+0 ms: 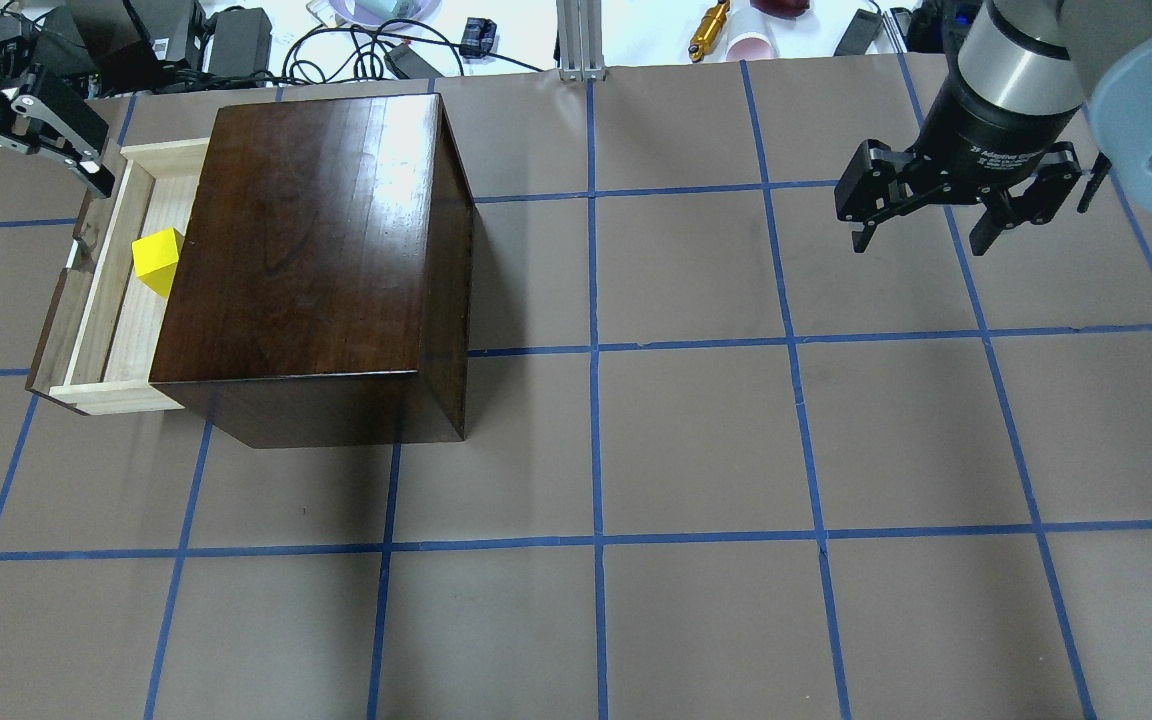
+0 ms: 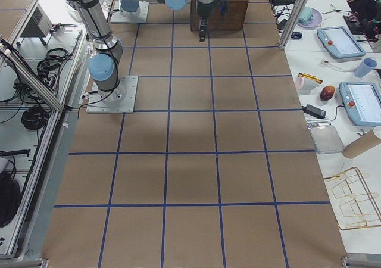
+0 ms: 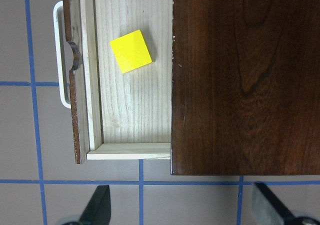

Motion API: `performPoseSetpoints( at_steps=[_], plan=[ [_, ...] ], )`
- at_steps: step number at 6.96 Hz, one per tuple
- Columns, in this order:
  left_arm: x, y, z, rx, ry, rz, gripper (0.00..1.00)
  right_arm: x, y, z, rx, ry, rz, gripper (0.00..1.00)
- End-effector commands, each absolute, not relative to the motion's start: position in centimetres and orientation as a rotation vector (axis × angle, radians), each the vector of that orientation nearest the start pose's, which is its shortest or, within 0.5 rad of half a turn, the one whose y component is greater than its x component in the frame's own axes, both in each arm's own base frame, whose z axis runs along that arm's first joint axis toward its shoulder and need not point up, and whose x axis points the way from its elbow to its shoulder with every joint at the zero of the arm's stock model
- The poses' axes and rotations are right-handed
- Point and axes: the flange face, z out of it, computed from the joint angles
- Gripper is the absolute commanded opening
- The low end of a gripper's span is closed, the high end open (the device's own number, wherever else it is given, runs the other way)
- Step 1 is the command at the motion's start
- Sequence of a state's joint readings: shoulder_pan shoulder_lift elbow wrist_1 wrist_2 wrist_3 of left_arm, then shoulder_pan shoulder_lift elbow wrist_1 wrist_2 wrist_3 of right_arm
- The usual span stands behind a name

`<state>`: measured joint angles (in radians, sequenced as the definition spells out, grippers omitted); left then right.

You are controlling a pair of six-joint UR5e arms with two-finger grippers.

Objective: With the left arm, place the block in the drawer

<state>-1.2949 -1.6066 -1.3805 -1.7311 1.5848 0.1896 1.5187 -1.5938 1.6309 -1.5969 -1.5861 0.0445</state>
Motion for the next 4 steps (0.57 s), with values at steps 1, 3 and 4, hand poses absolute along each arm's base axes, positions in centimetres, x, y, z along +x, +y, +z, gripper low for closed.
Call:
performPoseSetpoints(
  at_steps=[1,3,4],
  plan=[
    [-5.0,-52.5,54.0,-0.238,3.121,0.009,1.0,10.7,-48.7,47.2,0.152,3.153,0.017,1.0],
    [-8.8,-52.9,53.8,-0.166,3.126,-0.028,1.0,10.7,-48.7,47.2,0.152,3.153,0.017,1.0],
    [-10.4,-52.6,53.1,-0.118,3.129,-0.002,1.0,10.7,-48.7,47.2,0.152,3.153,0.017,1.0]
  ],
)
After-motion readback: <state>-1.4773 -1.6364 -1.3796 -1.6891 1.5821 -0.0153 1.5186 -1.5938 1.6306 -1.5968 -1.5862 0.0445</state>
